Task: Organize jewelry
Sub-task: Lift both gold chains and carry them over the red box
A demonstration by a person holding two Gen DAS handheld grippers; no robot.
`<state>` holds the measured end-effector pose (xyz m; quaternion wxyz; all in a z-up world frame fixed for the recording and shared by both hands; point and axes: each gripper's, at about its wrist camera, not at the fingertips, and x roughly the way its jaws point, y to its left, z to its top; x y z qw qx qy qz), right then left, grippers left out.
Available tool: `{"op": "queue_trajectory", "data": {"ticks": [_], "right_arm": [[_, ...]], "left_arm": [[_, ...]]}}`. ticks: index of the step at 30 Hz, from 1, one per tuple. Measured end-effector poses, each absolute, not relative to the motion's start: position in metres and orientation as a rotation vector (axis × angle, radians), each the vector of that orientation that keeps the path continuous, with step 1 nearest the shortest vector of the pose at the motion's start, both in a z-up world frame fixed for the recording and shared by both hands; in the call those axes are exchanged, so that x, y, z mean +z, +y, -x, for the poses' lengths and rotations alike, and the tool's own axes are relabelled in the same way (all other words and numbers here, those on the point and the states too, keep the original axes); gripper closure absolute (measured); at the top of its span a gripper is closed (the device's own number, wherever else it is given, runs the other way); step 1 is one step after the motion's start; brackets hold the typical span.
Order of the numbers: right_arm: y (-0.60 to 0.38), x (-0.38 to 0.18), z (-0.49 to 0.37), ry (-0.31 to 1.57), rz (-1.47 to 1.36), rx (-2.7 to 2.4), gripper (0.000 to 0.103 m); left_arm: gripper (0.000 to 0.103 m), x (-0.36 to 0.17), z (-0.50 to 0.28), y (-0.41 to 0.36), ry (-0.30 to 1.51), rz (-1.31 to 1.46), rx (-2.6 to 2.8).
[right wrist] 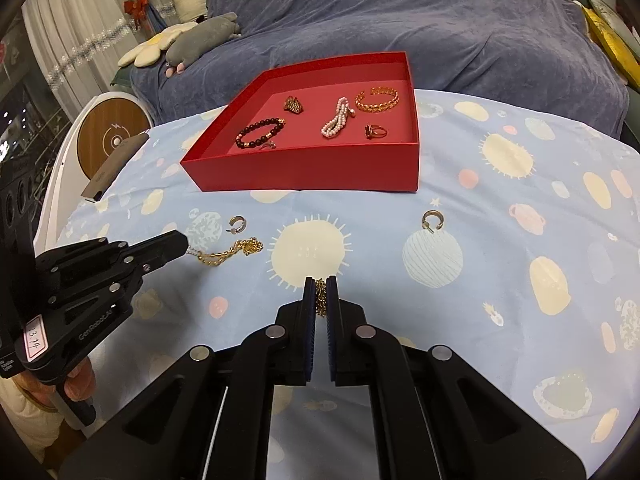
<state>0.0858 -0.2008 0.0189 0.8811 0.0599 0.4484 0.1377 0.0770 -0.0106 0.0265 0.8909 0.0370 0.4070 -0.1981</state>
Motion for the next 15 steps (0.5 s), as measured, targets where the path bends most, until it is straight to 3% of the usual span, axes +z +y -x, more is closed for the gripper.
{"op": "queue_trajectory", "data": {"ticks": [15], "right_arm": [[-0.21,0.07,-0.098,0.825,-0.175,0.298,0.099]], "left_arm": [[0.103,0.085,-0.075,0.004,0.785,-0.004,-0.412]]}}
